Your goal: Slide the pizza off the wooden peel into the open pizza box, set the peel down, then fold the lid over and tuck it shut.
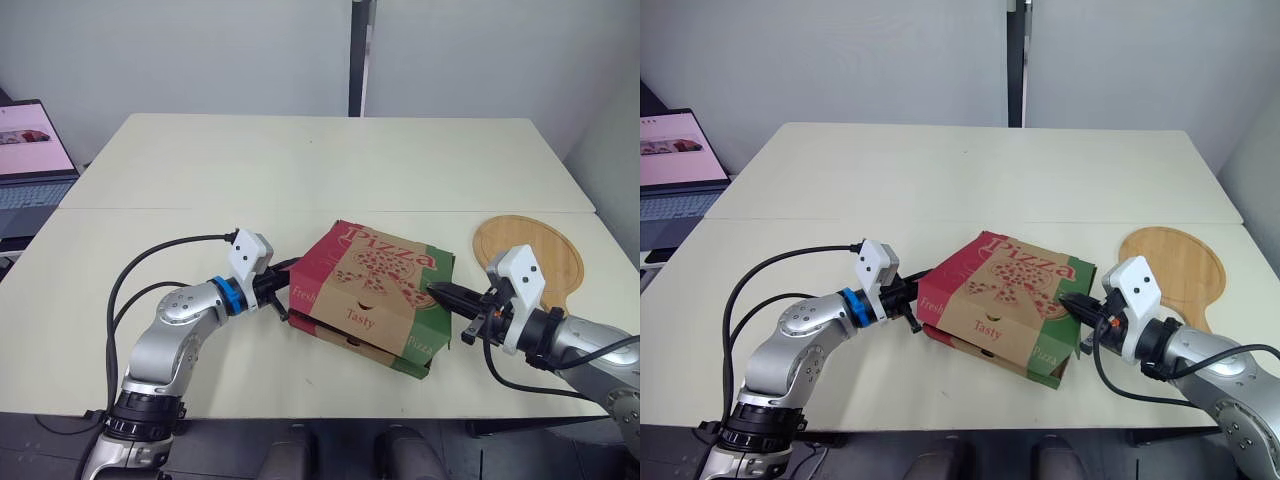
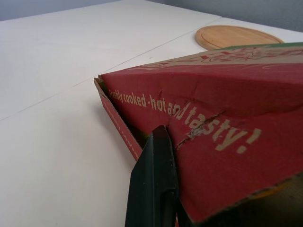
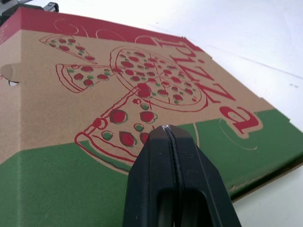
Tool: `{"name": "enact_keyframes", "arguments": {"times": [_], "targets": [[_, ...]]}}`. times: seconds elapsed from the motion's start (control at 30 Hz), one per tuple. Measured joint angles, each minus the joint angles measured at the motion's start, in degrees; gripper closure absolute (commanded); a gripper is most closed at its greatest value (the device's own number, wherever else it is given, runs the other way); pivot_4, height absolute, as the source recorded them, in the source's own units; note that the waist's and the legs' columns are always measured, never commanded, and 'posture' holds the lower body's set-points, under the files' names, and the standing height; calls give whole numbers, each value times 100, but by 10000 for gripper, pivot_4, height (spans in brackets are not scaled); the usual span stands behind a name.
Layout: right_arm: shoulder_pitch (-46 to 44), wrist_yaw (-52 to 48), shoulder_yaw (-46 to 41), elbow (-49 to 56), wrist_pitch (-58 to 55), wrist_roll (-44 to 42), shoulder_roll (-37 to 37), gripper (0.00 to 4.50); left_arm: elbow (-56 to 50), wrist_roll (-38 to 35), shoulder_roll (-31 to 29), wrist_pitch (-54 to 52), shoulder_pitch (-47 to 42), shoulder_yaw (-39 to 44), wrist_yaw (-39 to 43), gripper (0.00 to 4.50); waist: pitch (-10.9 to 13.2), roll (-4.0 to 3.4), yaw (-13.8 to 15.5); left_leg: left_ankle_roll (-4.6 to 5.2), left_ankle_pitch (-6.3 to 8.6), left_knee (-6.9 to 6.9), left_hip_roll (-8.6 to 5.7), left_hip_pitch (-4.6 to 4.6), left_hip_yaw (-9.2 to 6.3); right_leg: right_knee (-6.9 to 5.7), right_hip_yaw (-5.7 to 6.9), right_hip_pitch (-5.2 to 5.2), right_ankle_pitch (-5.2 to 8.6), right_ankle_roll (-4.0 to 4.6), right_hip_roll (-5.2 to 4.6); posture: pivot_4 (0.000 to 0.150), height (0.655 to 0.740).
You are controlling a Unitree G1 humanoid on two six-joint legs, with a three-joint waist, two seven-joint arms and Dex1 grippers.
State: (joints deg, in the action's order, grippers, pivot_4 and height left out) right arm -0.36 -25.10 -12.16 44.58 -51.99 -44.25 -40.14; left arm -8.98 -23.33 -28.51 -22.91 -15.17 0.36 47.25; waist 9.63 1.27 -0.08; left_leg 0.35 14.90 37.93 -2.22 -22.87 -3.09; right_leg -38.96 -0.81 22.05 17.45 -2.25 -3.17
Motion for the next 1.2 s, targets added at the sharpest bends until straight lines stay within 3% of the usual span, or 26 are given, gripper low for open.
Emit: {"name": "enact_keyframes", "arguments": {"times": [0.3, 0.43, 0.57, 0.67, 0.8, 1.0, 1.2], "targets": [[201, -236, 29, -109, 290, 244, -20, 45000, -163, -497, -819, -410, 104, 187, 737, 7982, 0, -1, -6, 0, 0, -1, 1, 2, 0, -1, 1, 0, 0, 1, 1, 1500, 7318], [201, -284, 30, -130, 333, 266, -23, 45000, 275, -745, -1575, -1004, -285, 186, 1459, 7982, 1, -2, -6, 0, 0, -1, 1, 1, -1, -1, 4, 1, 1, 1, 2, 1500, 7318], [197, -314, 33, -141, 343, 267, -24, 45000, 680, -954, -1792, -1240, -790, 351, 1871, 7982, 1, -2, -1, 2, 1, -1, -1, 0, 0, 3, 1, 0, 1, 1, -1, 1500, 7318], [179, -321, 45, -161, 345, 268, -34, 45000, 1122, -1022, -1825, -1556, -1515, 180, 2242, 14184, 14, 20, 22, 0, -1, 3, 1, -8, -15, -1, 21, 4, 1, 1, 1, 1500, 7318], [175, -340, 46, -157, 345, 266, -83, 45000, 1164, -885, -1876, -1555, -2587, -265, 2755, 26305, 17, 26, 3, 2, 1, 2, -7, -3, -1, 2, 2, -1, 1, 0, 0, 1500, 7318], [164, -332, 48, -151, 327, 262, -139, 45000, 1177, -437, -1241, -1128, -2867, -1128, 3040, 44469, 20, 29, -21, 2, 0, 2, -1, -7, -1, -2, -1, 7, 1, 1, 3, 1500, 7318], [393, -363, -391, 16, 216, 138, -363, 45000, 1439, -13, -997, -506, -3056, -1405, 3236, 44831, 21, 28, -6, 2, 0, 2, -3, -8, 0, -1, -1, 6, 1, 1, 2, 1500, 7318]]}}
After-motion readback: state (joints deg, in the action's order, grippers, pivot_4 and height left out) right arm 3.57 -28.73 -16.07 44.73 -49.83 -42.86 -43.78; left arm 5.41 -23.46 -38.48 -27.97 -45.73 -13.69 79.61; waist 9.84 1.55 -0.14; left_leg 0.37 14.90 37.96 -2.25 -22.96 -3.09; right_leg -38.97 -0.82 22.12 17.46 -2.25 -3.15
